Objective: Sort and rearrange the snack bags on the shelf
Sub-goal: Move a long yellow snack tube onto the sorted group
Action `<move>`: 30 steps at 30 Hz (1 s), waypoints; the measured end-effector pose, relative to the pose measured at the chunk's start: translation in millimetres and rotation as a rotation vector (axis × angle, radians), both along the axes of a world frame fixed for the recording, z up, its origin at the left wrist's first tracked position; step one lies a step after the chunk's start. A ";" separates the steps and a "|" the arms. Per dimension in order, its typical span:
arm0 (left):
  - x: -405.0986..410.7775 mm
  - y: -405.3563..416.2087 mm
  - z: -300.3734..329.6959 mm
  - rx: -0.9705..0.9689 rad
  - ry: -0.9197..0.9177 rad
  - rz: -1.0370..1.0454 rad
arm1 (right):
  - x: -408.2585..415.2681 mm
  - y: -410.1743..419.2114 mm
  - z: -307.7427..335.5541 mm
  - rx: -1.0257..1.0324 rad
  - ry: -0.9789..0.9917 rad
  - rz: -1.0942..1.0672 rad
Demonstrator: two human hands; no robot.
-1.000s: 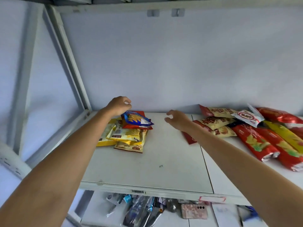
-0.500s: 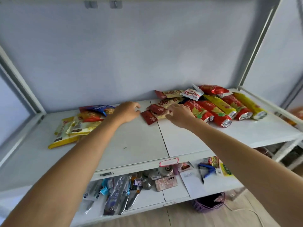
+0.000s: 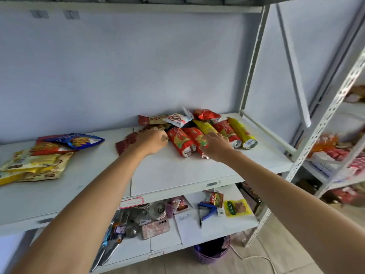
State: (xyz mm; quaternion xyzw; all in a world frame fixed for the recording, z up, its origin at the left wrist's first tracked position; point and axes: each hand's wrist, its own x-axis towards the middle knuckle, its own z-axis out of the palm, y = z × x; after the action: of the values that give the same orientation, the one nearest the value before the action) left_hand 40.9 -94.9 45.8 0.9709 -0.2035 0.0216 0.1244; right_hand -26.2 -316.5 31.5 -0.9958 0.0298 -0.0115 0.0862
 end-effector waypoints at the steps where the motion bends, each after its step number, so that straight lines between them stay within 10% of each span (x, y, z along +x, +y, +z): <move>1: 0.6 -14.0 -1.1 -0.012 -0.006 0.010 | -1.5 -16.9 0.3 -0.003 0.002 0.001; 30: 153.4 -244.2 -36.8 0.013 0.105 -0.053 | 142.5 -239.0 -90.0 0.183 0.093 -0.505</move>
State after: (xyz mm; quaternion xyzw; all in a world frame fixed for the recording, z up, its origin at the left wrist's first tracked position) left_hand 194.2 -339.1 9.0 0.9658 -0.2225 -0.0338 0.1289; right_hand 116.3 -555.5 -58.5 -0.9444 0.2818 0.0160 0.1688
